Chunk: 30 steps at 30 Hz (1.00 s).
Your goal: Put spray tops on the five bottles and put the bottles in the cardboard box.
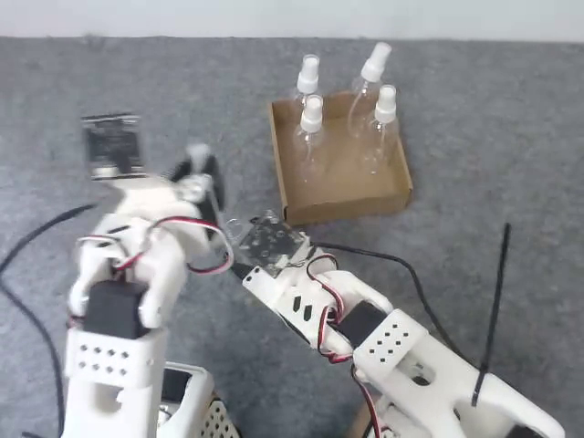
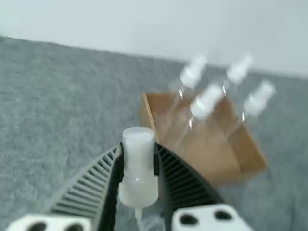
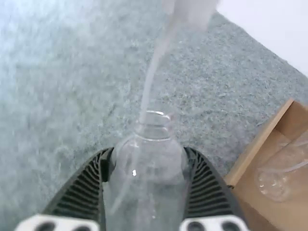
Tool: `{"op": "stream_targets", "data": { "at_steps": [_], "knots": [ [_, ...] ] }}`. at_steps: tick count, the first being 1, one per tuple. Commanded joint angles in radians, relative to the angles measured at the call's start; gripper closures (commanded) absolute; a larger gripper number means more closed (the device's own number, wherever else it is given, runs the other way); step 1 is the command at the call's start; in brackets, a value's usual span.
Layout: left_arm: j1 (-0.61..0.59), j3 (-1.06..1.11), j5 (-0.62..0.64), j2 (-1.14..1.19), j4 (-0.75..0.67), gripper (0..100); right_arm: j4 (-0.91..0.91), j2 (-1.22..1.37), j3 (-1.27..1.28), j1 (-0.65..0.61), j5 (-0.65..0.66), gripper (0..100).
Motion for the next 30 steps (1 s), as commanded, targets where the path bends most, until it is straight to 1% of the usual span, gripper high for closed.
{"op": "stream_targets", "data": {
  "at_steps": [1, 7, 10, 14, 16, 19, 25, 30],
  "knots": [
    [0.066, 0.018, -0.040, -0.018, -0.017, 99, -0.147, -0.056, 0.031, 0.031, -0.126, 99.2],
    [0.068, 0.035, -0.060, -0.018, -0.014, 99, -0.171, -0.194, 0.103, 0.038, -0.129, 99.2],
    [0.083, 0.036, -0.098, -0.017, 0.020, 99, -0.166, -0.285, 0.132, 0.073, -0.129, 99.2],
    [0.117, 0.039, -0.101, -0.017, 0.040, 99, -0.162, -0.363, 0.163, 0.117, -0.127, 99.2],
    [0.138, 0.053, -0.103, -0.018, 0.037, 99, -0.160, -0.371, 0.169, 0.120, -0.127, 99.2],
    [0.158, 0.070, -0.138, -0.018, 0.038, 99, -0.160, -0.371, 0.169, 0.124, -0.127, 99.2],
    [0.152, 0.094, -0.143, -0.020, 0.040, 99, -0.160, -0.371, 0.169, 0.124, -0.127, 99.2],
    [0.160, 0.091, -0.143, -0.020, 0.034, 99, -0.162, -0.371, 0.166, 0.160, -0.127, 99.2]
  ]
}}
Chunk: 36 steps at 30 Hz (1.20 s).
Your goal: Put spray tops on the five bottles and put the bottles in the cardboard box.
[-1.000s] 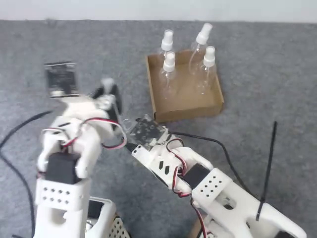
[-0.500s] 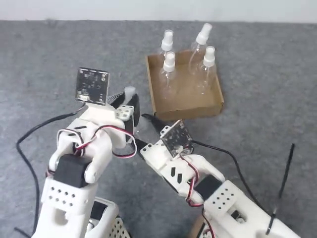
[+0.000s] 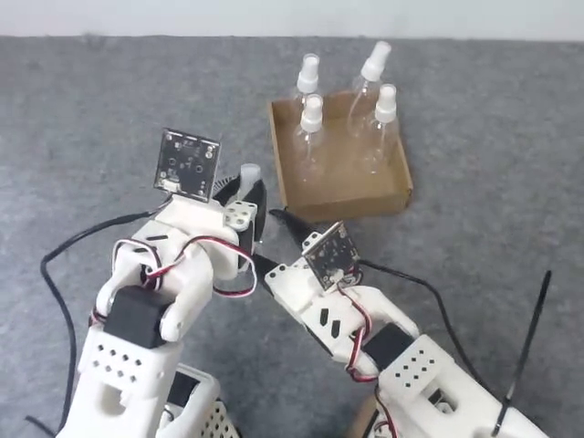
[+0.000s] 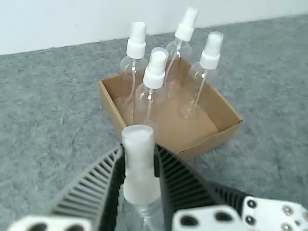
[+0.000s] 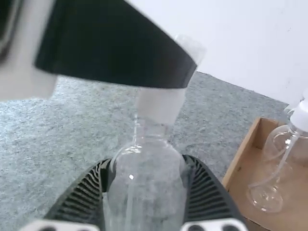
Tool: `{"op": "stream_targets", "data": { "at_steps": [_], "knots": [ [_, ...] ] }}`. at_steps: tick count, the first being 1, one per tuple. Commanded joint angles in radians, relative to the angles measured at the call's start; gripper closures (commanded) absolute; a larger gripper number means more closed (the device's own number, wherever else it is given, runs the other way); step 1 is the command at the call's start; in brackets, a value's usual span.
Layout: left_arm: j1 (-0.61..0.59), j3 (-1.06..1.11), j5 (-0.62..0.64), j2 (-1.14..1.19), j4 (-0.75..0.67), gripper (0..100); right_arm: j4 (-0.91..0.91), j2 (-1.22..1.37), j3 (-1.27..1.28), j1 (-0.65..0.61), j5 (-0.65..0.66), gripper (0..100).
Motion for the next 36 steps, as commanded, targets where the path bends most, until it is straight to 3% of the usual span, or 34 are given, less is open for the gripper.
{"op": "stream_targets", "data": {
  "at_steps": [1, 6, 11, 15, 24, 27, 36],
  "knots": [
    [0.005, 0.025, -0.012, -0.002, 0.025, 99, -0.024, -0.074, -0.035, 0.081, -0.012, 99.2],
    [0.012, 0.024, -0.009, -0.002, 0.021, 98, -0.033, -0.074, -0.034, 0.090, -0.014, 99.2],
    [0.008, 0.025, 0.018, -0.002, 0.008, 87, -0.033, -0.074, -0.032, 0.087, -0.014, 99.2],
    [-0.002, 0.024, 0.018, -0.003, 0.009, 87, -0.033, -0.074, -0.032, 0.085, -0.014, 99.2],
    [-0.288, 0.035, -0.043, -0.212, -0.008, 87, -0.025, -0.074, -0.031, 0.084, -0.017, 99.2],
    [-0.385, 0.030, -0.021, -0.161, -0.043, 87, -0.022, -0.077, -0.031, 0.056, -0.015, 99.2],
    [-0.465, -0.119, 0.026, 0.242, -0.249, 87, 0.022, -0.087, -0.015, -0.050, -0.014, 99.2]
  ]
}}
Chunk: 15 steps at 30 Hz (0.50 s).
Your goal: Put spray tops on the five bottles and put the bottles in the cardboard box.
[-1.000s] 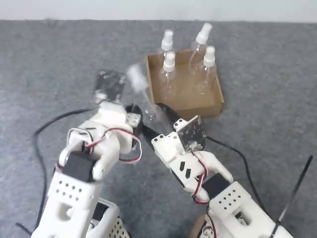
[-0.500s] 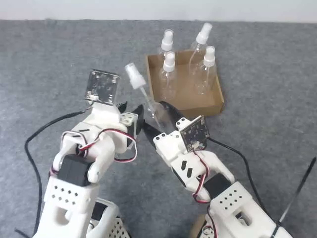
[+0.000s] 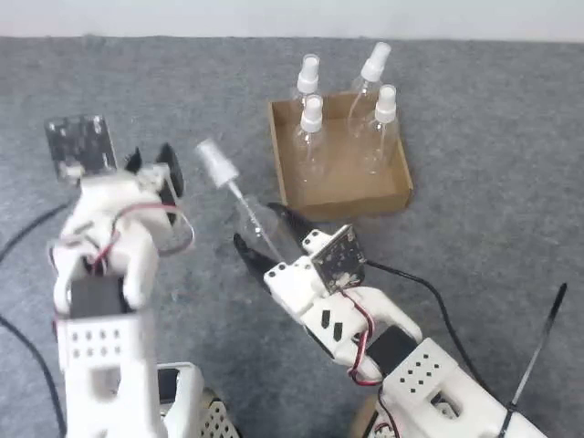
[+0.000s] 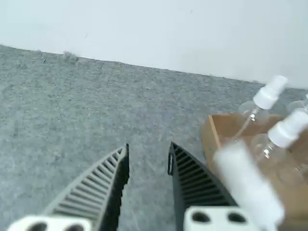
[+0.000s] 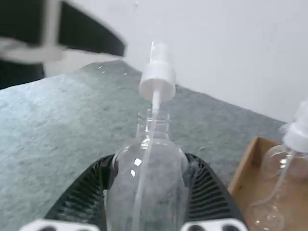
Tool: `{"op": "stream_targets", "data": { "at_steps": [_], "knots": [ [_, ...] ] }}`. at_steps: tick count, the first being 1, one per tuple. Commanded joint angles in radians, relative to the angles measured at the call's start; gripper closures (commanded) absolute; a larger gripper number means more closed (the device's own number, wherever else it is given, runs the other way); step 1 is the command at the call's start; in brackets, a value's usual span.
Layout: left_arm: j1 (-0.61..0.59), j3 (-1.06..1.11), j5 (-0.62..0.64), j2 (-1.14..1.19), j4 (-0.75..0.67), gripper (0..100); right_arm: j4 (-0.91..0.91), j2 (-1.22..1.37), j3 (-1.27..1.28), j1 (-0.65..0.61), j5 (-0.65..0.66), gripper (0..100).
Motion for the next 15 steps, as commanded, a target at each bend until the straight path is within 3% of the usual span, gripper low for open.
{"op": "stream_targets", "data": {
  "at_steps": [1, 6, 15],
  "knots": [
    [-0.014, -0.137, 0.015, 0.193, -0.054, 87, 0.004, -0.039, -0.009, -0.010, -0.009, 99.2],
    [0.018, -0.263, 0.011, 0.331, 0.011, 87, 0.004, -0.039, -0.009, -0.008, -0.009, 99.2],
    [0.133, -0.278, -0.012, 0.308, 0.080, 87, 0.001, -0.039, -0.006, -0.007, -0.009, 99.2]
  ]
}}
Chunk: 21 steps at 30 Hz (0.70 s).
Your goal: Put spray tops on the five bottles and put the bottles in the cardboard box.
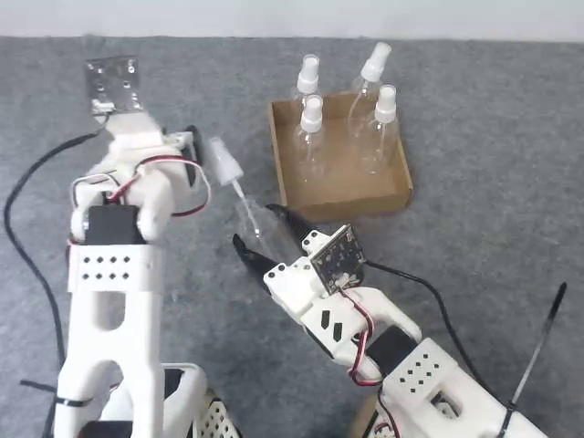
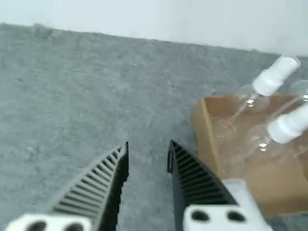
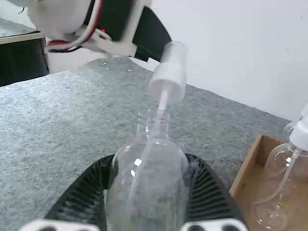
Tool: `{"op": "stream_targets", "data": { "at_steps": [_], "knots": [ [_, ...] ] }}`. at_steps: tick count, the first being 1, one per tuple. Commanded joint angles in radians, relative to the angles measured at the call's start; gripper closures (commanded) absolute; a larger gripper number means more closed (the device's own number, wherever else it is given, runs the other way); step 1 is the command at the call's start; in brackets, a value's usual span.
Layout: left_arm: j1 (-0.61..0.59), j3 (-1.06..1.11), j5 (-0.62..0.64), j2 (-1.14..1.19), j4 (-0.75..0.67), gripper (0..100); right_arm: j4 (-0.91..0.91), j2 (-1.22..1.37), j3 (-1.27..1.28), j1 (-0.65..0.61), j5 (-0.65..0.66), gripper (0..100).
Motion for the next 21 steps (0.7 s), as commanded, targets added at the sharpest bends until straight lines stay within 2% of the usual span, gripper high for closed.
{"op": "stream_targets", "data": {
  "at_steps": [1, 7, 11, 16, 21],
  "knots": [
    [0.046, -0.051, -0.018, -0.035, 0.060, 87, 0.001, -0.039, -0.006, -0.002, -0.009, 99.2],
    [0.083, -0.058, -0.026, -0.120, 0.127, 87, 0.001, -0.039, -0.006, -0.002, -0.009, 99.2],
    [0.000, -0.137, -0.015, -0.175, 0.153, 86, 0.001, -0.039, -0.006, -0.002, -0.009, 99.2],
    [-0.055, -0.335, 0.089, -0.061, 0.315, 82, -0.001, -0.038, -0.006, -0.002, -0.009, 99.2],
    [0.021, -0.473, 0.135, 0.066, 0.443, 80, -0.001, -0.038, -0.006, -0.002, -0.009, 99.2]
  ]
}}
